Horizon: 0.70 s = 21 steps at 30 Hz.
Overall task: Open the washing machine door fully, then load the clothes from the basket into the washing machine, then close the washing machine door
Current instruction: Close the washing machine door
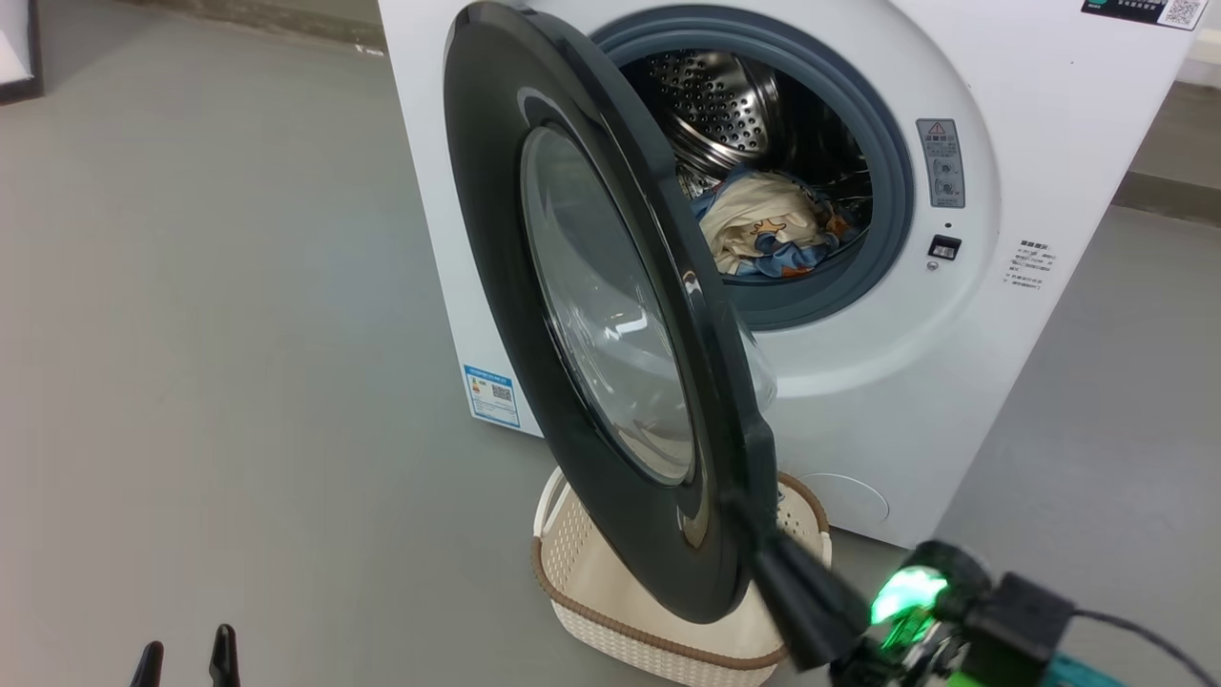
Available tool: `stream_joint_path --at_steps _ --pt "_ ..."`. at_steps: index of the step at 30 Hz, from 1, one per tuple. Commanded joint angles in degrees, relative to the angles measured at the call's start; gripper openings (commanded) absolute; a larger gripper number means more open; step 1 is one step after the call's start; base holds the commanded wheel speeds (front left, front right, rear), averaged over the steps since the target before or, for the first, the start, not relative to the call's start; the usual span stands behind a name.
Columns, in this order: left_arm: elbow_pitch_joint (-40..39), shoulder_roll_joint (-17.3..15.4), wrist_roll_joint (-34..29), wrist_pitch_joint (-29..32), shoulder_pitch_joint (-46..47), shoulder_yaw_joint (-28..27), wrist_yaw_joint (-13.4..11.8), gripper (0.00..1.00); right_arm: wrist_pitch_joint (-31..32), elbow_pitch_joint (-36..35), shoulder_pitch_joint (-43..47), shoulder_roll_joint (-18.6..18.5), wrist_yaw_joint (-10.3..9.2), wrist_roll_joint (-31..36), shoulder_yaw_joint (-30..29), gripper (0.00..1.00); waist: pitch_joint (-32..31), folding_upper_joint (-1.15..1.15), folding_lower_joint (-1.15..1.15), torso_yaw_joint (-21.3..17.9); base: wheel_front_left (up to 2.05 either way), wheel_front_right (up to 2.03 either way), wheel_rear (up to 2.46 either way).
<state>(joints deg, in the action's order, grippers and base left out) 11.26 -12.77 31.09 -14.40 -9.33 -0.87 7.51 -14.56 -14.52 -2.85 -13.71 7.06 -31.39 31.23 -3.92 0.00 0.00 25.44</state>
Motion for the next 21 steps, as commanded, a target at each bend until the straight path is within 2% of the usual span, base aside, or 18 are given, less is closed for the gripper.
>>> stream_joint_path --at_steps 1,3,11,21 --pt "-1.6 -0.5 -0.8 -0.6 2.5 -1.9 0.0 1.00 -0.4 -0.7 -2.0 -0.1 0.43 -0.2 1.4 0.00 0.1 0.00 0.00 0.1 0.00 0.00 0.00" --pt "-1.6 -0.3 -0.7 -0.6 2.8 -1.8 0.0 1.00 -0.4 2.4 -2.2 0.4 0.43 -1.5 4.5 0.00 0.3 0.00 0.00 0.3 0.00 0.00 0.00" --pt "-1.5 0.2 -0.7 -0.6 3.4 -1.5 0.0 1.00 -0.4 10.6 -3.6 1.0 0.43 -4.1 8.3 0.00 0.9 0.00 0.00 1.0 0.00 0.00 0.00" --pt "-1.3 0.7 -0.5 -0.6 4.3 -1.1 0.0 1.00 -0.4 18.8 -7.5 3.9 0.43 -5.3 7.0 0.00 2.0 0.00 0.00 1.6 0.00 0.00 0.00"
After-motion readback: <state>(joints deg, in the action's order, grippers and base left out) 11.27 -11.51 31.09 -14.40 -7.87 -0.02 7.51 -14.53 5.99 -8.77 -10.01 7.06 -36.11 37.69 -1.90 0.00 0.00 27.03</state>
